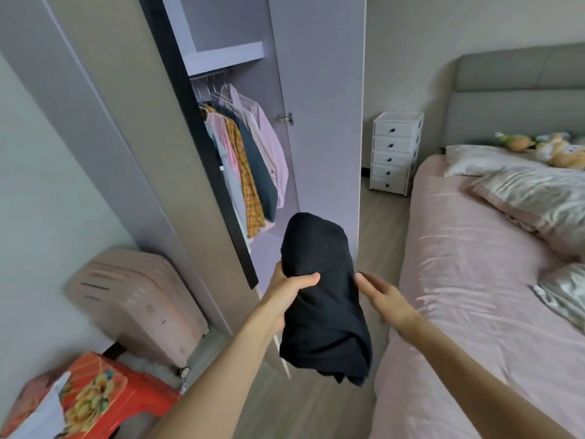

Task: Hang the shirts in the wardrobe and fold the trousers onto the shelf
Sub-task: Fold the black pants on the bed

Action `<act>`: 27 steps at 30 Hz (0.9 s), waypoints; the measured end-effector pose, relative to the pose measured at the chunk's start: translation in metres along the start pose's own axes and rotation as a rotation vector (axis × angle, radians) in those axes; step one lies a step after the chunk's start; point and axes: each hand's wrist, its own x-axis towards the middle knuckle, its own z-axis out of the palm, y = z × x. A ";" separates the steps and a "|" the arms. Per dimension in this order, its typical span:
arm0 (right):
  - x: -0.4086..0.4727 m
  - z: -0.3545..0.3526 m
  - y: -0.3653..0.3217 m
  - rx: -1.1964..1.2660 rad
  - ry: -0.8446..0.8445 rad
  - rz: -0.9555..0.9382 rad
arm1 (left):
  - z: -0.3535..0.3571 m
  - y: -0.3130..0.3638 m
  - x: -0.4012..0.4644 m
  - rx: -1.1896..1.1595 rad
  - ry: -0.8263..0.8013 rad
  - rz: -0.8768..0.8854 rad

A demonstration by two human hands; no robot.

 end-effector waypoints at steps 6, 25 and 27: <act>0.050 -0.004 -0.019 0.667 -0.477 0.234 | 0.004 0.026 0.054 -0.163 -0.099 -0.011; 0.490 -0.094 -0.269 0.440 -0.273 -0.229 | 0.030 0.261 0.426 -0.211 0.009 0.056; 0.521 -0.087 -0.314 0.284 -0.337 -0.365 | 0.004 0.296 0.449 -0.102 0.214 0.230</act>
